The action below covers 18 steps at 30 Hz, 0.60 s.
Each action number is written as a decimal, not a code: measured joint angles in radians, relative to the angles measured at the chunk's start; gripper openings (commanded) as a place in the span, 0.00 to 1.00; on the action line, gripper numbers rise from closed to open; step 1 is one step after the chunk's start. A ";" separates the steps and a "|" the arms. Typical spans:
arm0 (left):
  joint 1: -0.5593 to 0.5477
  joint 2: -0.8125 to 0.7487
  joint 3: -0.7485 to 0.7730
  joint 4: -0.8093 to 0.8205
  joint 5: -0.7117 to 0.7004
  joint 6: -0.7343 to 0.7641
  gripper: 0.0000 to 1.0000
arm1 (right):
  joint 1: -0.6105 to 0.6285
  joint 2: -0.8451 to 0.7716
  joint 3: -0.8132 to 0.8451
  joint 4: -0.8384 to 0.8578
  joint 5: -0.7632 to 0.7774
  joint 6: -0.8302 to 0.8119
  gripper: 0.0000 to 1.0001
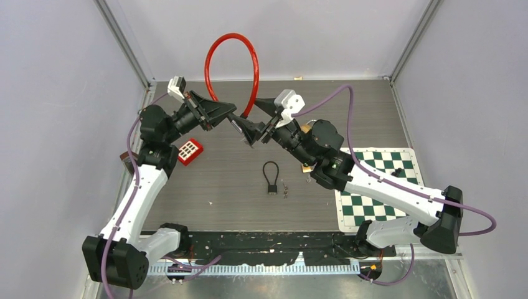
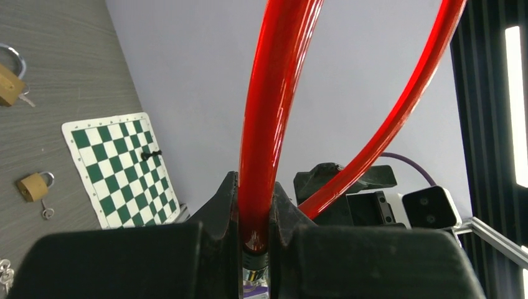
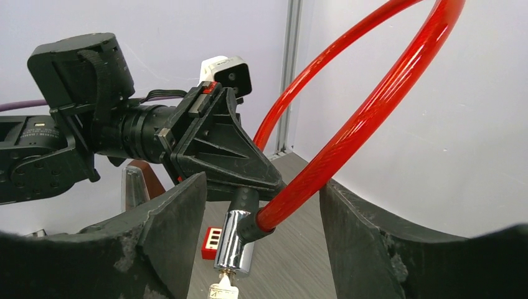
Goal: Lock with the key
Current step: Lock the lock.
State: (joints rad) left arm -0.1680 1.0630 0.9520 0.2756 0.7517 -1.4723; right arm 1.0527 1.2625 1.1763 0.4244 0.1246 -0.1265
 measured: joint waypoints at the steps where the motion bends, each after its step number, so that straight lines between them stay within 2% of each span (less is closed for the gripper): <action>1: 0.000 0.000 -0.007 0.026 -0.001 -0.008 0.00 | 0.000 -0.002 0.000 0.000 0.004 0.002 0.75; 9: 0.000 0.000 -0.064 0.233 -0.023 -0.046 0.00 | 0.000 -0.019 0.000 -0.012 0.017 0.030 0.77; 14: 0.000 0.000 -0.074 0.307 -0.037 -0.049 0.00 | -0.002 -0.035 0.000 -0.050 0.026 0.055 0.79; 18: 0.000 0.000 -0.074 0.352 -0.050 -0.056 0.00 | -0.002 -0.055 0.000 -0.060 0.025 0.079 0.88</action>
State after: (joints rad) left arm -0.1680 1.0634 0.8780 0.6277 0.7017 -1.5284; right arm 1.0504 1.2072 1.1767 0.3645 0.1493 -0.0479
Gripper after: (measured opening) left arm 0.084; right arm 0.823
